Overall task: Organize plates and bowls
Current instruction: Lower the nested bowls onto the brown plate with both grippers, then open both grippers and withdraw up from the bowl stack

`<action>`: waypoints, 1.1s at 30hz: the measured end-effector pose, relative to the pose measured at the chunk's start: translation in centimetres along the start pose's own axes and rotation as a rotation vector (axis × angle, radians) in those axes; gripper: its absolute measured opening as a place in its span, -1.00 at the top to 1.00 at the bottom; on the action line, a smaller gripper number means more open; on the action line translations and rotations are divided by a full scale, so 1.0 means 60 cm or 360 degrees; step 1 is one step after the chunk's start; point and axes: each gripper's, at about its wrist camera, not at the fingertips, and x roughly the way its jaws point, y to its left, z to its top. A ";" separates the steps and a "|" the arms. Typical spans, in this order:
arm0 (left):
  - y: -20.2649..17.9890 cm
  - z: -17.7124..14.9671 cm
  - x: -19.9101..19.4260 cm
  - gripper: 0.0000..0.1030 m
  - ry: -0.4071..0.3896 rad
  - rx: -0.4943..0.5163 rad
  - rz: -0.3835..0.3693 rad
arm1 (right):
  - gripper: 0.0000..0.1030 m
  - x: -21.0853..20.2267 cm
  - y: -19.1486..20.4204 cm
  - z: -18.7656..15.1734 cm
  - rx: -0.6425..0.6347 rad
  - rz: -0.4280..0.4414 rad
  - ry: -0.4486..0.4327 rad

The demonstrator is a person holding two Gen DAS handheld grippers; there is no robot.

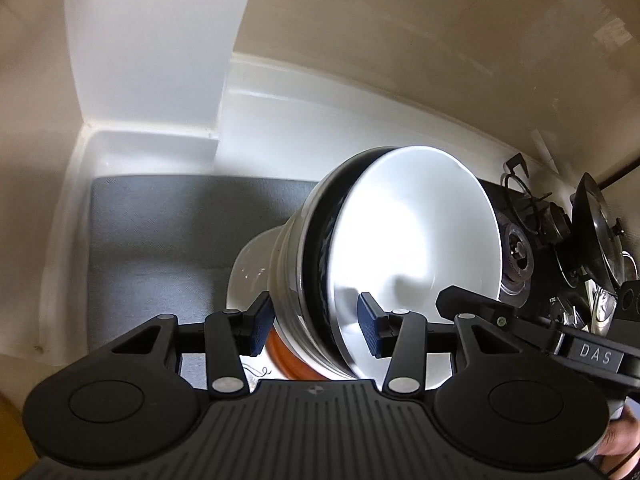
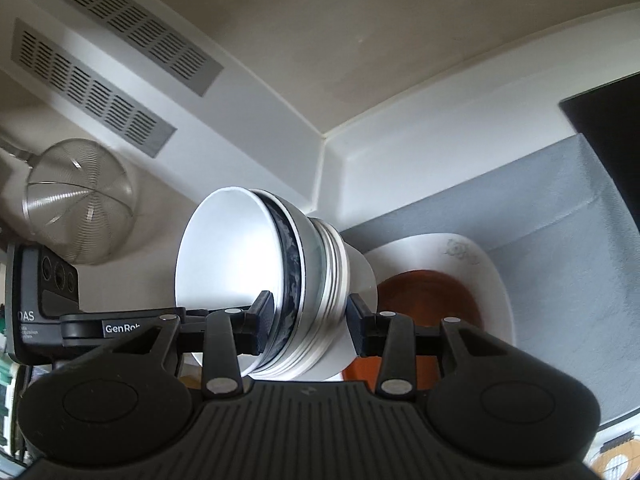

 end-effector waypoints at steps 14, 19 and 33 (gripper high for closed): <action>0.011 -0.025 0.126 0.05 0.0162 0.0014 -0.0023 | 0.15 0.053 -0.090 -0.044 0.0168 -0.0170 0.0039; 0.009 -0.034 0.131 0.06 0.0131 0.0033 -0.0035 | 0.16 0.050 -0.099 -0.051 0.0139 -0.0171 0.0020; -0.063 -0.079 0.057 -0.22 -0.0171 0.0174 0.0185 | 0.18 0.024 -0.083 -0.072 -0.0037 -0.0312 -0.0031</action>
